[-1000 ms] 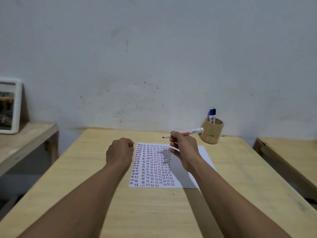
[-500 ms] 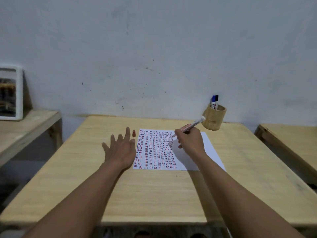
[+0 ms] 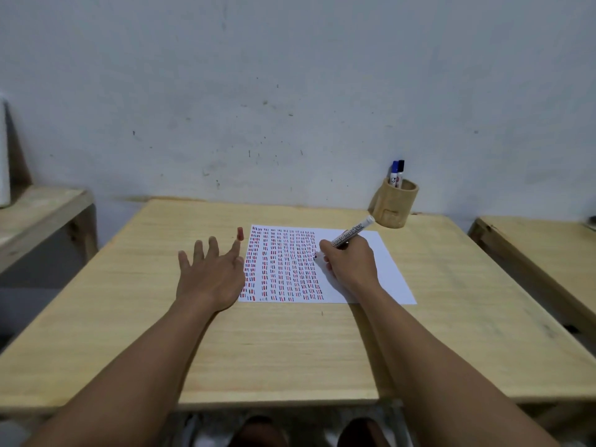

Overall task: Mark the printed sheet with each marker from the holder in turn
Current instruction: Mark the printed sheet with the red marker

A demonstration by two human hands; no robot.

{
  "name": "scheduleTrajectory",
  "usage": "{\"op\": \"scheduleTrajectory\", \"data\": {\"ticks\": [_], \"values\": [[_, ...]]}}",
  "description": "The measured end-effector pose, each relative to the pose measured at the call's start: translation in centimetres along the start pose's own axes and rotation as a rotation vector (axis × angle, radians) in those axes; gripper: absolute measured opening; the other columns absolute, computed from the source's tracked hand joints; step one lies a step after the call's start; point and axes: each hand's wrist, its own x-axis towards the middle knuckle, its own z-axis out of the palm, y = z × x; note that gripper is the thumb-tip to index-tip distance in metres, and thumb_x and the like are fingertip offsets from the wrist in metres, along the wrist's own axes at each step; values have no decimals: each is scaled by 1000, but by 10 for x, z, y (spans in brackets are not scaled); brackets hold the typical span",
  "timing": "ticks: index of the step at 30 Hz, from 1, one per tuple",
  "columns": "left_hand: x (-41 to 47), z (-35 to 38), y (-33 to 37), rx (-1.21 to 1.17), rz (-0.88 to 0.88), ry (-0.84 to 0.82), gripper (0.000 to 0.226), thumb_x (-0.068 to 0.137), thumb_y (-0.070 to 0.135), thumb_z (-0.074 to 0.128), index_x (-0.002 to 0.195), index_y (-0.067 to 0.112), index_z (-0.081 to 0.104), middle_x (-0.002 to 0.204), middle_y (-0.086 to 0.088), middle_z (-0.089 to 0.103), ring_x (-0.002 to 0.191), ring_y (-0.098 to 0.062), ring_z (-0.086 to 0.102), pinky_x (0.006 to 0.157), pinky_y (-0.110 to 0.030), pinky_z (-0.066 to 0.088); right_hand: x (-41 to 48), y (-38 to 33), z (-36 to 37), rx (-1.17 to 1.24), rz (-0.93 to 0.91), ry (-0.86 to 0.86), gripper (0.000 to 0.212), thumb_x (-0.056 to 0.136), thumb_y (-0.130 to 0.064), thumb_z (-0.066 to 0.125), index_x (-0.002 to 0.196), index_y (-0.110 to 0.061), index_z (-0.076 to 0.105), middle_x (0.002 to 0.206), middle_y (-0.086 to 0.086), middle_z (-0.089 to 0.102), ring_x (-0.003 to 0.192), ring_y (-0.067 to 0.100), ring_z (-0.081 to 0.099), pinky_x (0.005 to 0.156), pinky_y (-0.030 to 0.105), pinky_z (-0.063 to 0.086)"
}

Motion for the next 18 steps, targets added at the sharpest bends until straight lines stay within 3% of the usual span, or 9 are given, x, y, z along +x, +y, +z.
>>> {"op": "scheduleTrajectory", "data": {"ticks": [13, 18], "values": [[0, 0, -1, -18, -5, -9, 57, 104, 44, 13, 160, 36, 8, 170, -11, 1, 156, -35, -6, 123, -58, -4, 5, 2, 2, -25, -19, -3, 32, 83, -29, 67, 73, 1, 70, 68, 10, 74, 68, 24, 70, 56, 28, 46], [0, 0, -1, -17, -7, -14, 57, 104, 44, 13, 160, 37, 9, 170, -10, 2, 156, -35, -5, 123, -58, -4, 2, -1, 1, -29, -4, -2, 36, 81, -27, 66, 77, 9, 67, 75, 18, 74, 58, 18, 58, 51, 28, 40]]}}
